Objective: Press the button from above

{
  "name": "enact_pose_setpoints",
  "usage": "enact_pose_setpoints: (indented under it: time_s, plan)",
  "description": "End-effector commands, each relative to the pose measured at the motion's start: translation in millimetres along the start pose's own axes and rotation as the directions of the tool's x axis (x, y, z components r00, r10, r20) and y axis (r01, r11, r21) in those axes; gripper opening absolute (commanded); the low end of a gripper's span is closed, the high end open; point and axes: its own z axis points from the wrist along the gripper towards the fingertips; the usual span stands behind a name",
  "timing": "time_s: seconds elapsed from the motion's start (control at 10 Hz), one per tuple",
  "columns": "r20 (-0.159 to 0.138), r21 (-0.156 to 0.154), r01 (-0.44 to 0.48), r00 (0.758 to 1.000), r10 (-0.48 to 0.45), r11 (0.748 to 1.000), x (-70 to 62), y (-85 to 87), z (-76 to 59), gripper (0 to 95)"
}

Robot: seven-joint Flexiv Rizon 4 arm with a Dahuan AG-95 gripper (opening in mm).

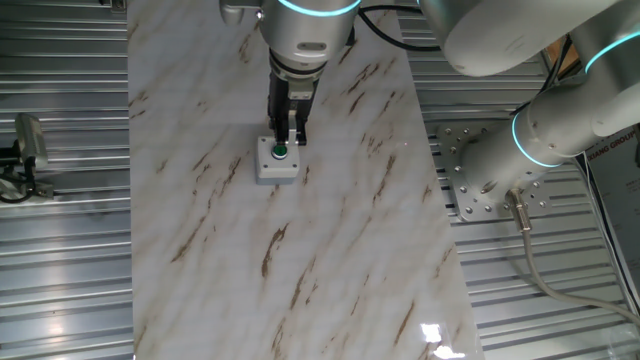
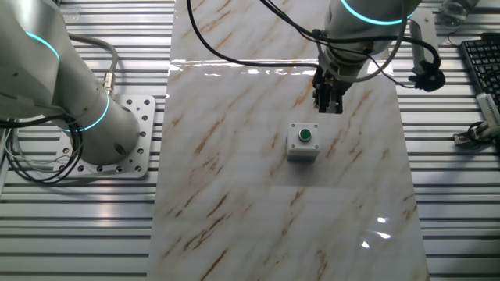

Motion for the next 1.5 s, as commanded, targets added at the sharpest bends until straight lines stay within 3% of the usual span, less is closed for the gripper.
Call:
enact_pose_setpoints:
  time_s: [0.1,1.1,1.5]
  plan:
    - [0.001,0.001,-0.002,1.000,0.002,1.000,-0.4,-0.7,1.2,0.0]
    - [-0.002,-0.022,0.032,0.999,-0.032,0.999,-0.4,-15.6,5.4,0.0]
    - [-0.003,-0.010,0.059,0.998,-0.059,0.998,-0.6,-16.0,6.2,0.0]
